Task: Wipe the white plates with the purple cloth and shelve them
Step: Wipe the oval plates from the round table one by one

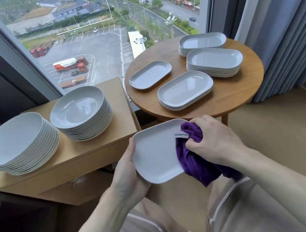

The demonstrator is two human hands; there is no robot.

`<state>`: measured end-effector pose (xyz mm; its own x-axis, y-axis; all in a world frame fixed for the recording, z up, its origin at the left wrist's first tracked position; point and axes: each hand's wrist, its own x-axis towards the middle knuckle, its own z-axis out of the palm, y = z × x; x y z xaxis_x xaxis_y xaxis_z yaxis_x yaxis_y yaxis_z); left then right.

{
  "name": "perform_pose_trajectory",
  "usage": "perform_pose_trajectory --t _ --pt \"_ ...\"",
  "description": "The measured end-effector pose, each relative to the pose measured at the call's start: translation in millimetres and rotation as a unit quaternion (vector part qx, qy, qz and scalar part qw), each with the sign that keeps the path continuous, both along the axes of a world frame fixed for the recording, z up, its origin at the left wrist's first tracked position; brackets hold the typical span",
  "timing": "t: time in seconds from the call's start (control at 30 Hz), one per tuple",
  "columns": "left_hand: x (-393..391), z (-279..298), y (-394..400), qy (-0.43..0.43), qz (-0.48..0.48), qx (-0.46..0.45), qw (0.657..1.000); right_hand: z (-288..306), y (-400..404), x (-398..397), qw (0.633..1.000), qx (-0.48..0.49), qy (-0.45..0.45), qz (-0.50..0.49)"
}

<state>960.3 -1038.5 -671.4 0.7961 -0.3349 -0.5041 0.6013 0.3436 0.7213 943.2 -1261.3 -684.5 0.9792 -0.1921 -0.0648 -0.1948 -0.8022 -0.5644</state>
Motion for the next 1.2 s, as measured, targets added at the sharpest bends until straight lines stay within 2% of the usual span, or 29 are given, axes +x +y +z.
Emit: perform_pose_trajectory --t 0.33,0.43,0.53,0.7,0.87,1.0,1.13,1.2 --pt "25.3 -5.3 -4.1 -0.015 0.075 0.009 0.997 11.2 -40.5 7.8 0.991 0.092 -0.069 -0.074" --pt "41.8 -4.4 -22.0 -0.041 0.081 0.010 0.996 9.7 -53.5 11.5 0.980 0.131 -0.107 -0.105" --pt "65.4 -5.0 -45.5 -0.073 0.074 0.052 0.993 9.3 -63.7 13.9 0.969 0.154 -0.150 -0.121" --pt "103.0 2.7 -87.0 -0.110 0.079 0.084 0.987 8.5 -81.0 18.1 0.961 0.156 -0.187 -0.133" --pt "148.4 0.1 -119.6 -0.096 0.101 0.111 0.984 5.7 -92.7 22.4 0.953 0.176 -0.191 -0.159" --pt "177.6 -3.8 -137.4 -0.097 0.119 0.217 0.964 0.7 -94.0 26.3 0.954 0.185 -0.177 -0.158" --pt "195.6 -7.7 -144.3 -0.156 0.105 0.374 0.908 -2.3 -92.8 26.9 0.958 0.181 -0.165 -0.147" --pt "199.0 -10.0 -147.7 -0.173 0.091 0.408 0.892 -2.7 -92.8 27.5 0.960 0.180 -0.158 -0.146"
